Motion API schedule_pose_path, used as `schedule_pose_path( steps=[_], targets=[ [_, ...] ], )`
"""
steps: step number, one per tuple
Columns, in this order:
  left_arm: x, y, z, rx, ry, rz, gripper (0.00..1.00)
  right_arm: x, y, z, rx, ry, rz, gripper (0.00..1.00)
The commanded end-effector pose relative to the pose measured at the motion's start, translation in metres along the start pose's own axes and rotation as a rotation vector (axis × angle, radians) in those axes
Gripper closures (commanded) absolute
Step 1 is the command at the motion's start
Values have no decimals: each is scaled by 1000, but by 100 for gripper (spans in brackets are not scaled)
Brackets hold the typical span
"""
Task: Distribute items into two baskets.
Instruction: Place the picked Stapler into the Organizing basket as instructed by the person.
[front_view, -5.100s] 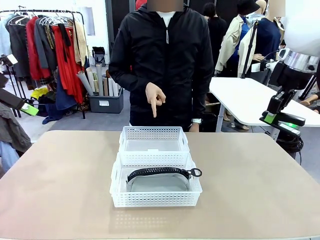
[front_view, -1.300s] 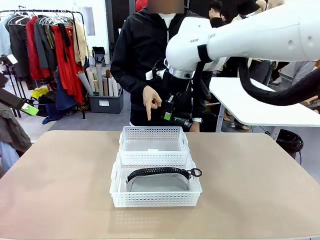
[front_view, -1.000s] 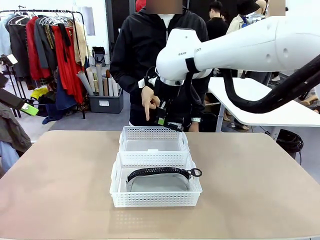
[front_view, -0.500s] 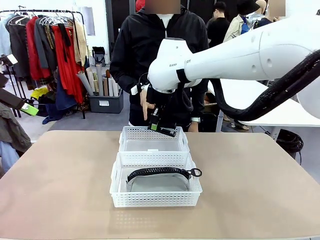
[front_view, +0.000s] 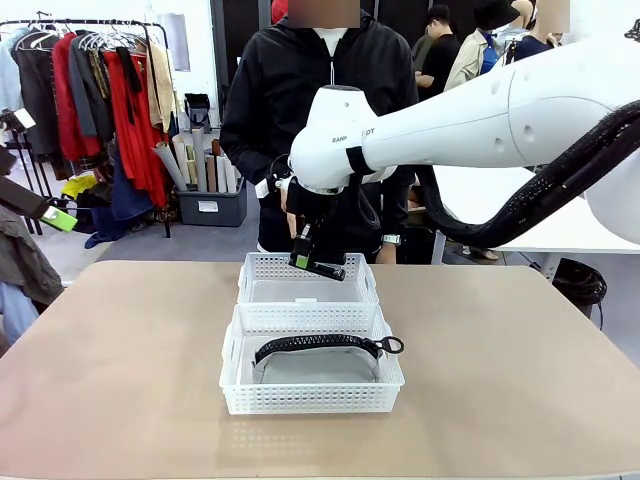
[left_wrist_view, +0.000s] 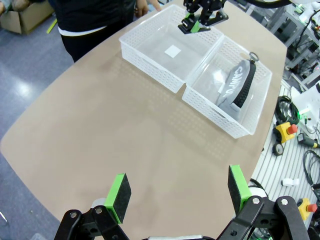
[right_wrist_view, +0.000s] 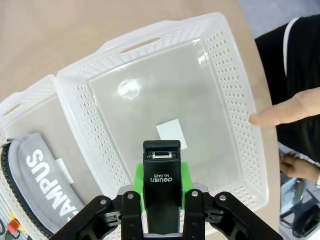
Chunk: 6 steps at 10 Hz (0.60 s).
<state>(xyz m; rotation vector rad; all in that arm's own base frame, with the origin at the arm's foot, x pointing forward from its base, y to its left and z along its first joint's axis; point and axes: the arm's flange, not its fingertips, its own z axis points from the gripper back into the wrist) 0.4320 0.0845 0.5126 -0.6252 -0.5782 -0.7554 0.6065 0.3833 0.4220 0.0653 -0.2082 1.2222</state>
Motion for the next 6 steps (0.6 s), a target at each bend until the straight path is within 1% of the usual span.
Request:
schedule_pose_path(
  steps=[1, 6],
  targets=[
    [0, -1, 0, 0, -1, -2, 0, 0, -1, 2, -4, -1, -12, 100],
    [0, -1, 0, 0, -1, -2, 0, -1, -1, -2, 2, 2, -4, 100]
  ],
)
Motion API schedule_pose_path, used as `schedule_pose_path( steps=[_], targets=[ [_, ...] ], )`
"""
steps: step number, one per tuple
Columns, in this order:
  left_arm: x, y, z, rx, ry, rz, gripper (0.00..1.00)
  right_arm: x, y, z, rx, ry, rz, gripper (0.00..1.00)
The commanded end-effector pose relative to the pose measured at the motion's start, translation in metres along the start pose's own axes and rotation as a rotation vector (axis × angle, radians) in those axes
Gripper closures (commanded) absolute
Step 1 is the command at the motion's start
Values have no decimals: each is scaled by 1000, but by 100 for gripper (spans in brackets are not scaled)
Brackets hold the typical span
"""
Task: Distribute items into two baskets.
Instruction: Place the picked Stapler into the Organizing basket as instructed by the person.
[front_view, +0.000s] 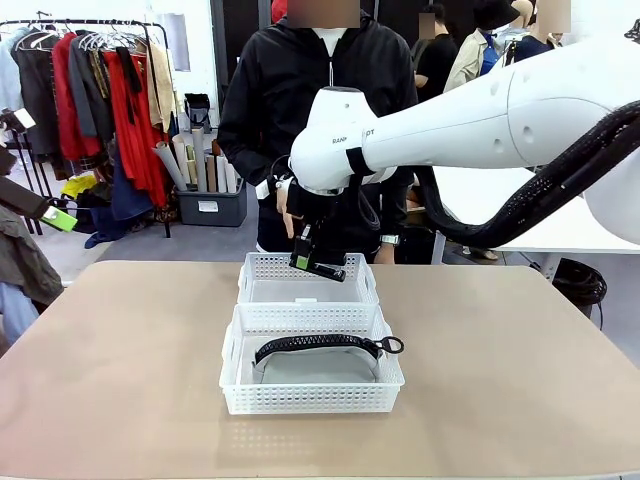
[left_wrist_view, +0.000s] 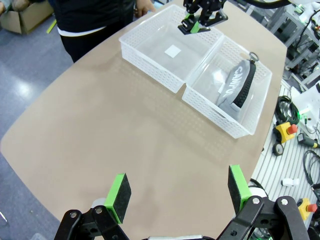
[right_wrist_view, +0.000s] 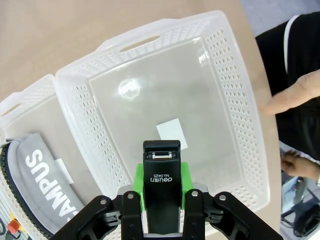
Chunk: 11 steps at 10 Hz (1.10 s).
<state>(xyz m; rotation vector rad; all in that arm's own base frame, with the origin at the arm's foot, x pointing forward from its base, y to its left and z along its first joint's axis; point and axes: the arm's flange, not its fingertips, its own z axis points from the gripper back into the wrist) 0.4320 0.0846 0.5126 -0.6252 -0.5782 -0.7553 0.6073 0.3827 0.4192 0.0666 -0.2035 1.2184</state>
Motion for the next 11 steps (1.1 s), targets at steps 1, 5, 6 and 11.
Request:
schedule_pose_path(
  steps=[1, 5, 6, 11],
  targets=[
    [0, -1, 0, 0, -1, -2, 0, 4, -7, -8, 21, -3, 22, 100],
    [0, -1, 0, 0, -1, -2, 0, 11, -13, -32, -4, 2, 84, 100],
    [0, -1, 0, 0, -1, -2, 0, 17, -14, -42, 8, 19, 117, 100],
    [0, -1, 0, 0, -1, -2, 0, 32, -15, -65, 22, 66, 208, 100]
  ],
)
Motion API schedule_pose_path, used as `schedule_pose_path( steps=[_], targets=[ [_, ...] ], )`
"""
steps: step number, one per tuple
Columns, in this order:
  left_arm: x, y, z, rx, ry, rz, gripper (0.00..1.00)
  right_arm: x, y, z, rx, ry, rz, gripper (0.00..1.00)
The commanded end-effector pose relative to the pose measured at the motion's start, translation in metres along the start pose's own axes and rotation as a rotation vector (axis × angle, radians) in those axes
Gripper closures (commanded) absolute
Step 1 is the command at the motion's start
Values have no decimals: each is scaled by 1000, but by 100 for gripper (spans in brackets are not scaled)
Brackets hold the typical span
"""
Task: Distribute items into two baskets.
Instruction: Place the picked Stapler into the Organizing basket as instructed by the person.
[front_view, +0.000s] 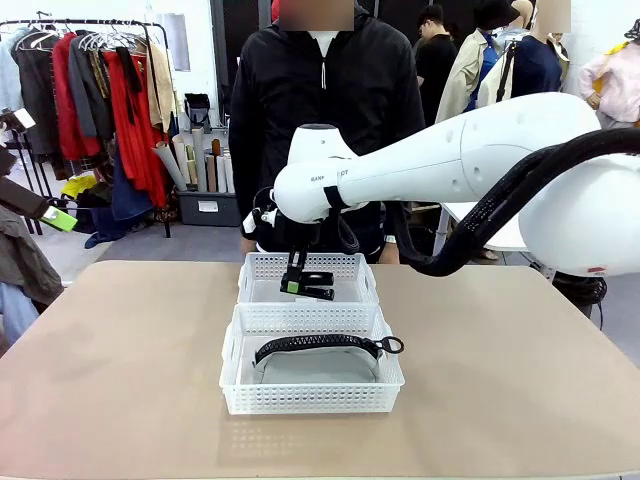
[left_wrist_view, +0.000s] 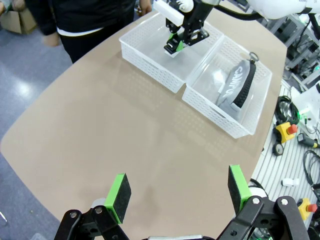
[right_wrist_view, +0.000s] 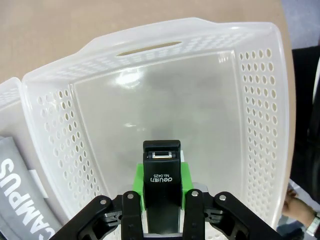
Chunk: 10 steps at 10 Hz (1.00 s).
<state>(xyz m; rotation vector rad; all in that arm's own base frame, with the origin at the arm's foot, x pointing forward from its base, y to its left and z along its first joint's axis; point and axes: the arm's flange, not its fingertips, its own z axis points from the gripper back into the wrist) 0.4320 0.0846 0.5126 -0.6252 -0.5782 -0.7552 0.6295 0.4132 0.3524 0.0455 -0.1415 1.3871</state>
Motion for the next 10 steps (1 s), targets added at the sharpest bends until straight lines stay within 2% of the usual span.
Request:
schedule_pose_path(
  steps=[1, 2, 3, 4, 5, 8, 9, 10],
  targets=[
    [0, -1, 0, 0, -1, -3, 0, 8, -11, 7, -6, 13, 50, 100],
    [0, -1, 0, 0, -1, -3, 0, 9, -12, 4, 4, 23, 55, 100],
    [0, -1, 0, 0, -1, -3, 0, 9, -14, 0, 18, 21, 61, 95],
    [0, -1, 0, 0, -1, -3, 0, 9, -15, -1, 23, 17, 61, 85],
    [0, -1, 0, 0, -1, -3, 0, 8, -15, -1, 28, 15, 61, 69],
    [0, -1, 0, 0, -1, -3, 0, 3, -13, 6, 26, -7, 49, 9],
    [0, -1, 0, 0, -1, -3, 0, 0, -12, 10, 22, -10, 39, 0],
    [0, -1, 0, 0, -1, -3, 0, -4, -11, 15, 27, -17, 25, 0]
  ],
)
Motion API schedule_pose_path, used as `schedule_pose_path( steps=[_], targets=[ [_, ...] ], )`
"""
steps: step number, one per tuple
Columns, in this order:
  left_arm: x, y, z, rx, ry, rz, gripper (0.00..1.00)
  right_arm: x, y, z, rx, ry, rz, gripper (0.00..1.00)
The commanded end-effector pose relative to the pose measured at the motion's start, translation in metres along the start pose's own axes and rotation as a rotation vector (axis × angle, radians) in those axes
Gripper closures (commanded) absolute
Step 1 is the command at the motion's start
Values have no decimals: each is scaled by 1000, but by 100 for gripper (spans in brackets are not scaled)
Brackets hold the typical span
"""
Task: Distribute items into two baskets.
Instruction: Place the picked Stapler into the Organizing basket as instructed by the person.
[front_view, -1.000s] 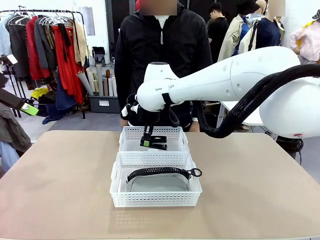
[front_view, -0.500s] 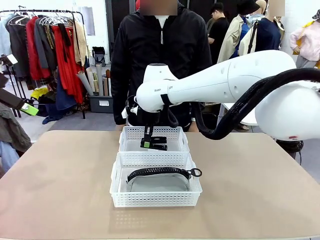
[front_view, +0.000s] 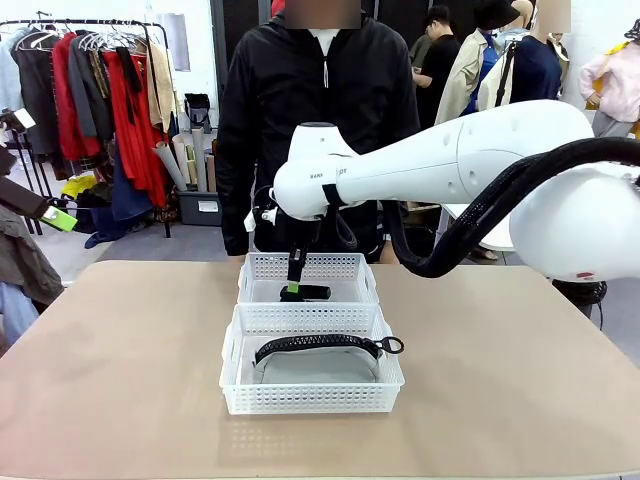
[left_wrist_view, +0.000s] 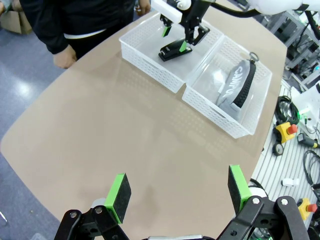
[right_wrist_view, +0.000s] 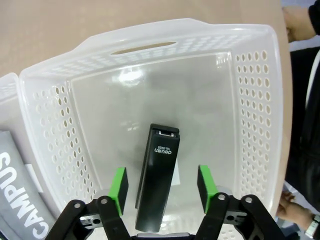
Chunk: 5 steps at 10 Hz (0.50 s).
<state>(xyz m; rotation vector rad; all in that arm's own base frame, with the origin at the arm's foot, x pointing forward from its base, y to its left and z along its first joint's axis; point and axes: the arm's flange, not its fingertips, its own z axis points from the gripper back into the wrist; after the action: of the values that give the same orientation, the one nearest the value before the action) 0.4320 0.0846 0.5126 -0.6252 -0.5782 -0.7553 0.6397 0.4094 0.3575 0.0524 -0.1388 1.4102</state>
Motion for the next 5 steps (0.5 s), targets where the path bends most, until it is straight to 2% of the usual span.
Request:
schedule_pose_path(
  steps=[1, 5],
  targets=[
    [0, -1, 0, 0, -1, -3, 0, -8, 2, 17, 5, -23, -12, 0],
    [0, -1, 0, 0, -1, -3, 0, -16, 4, 28, 12, -3, 2, 0]
  ],
)
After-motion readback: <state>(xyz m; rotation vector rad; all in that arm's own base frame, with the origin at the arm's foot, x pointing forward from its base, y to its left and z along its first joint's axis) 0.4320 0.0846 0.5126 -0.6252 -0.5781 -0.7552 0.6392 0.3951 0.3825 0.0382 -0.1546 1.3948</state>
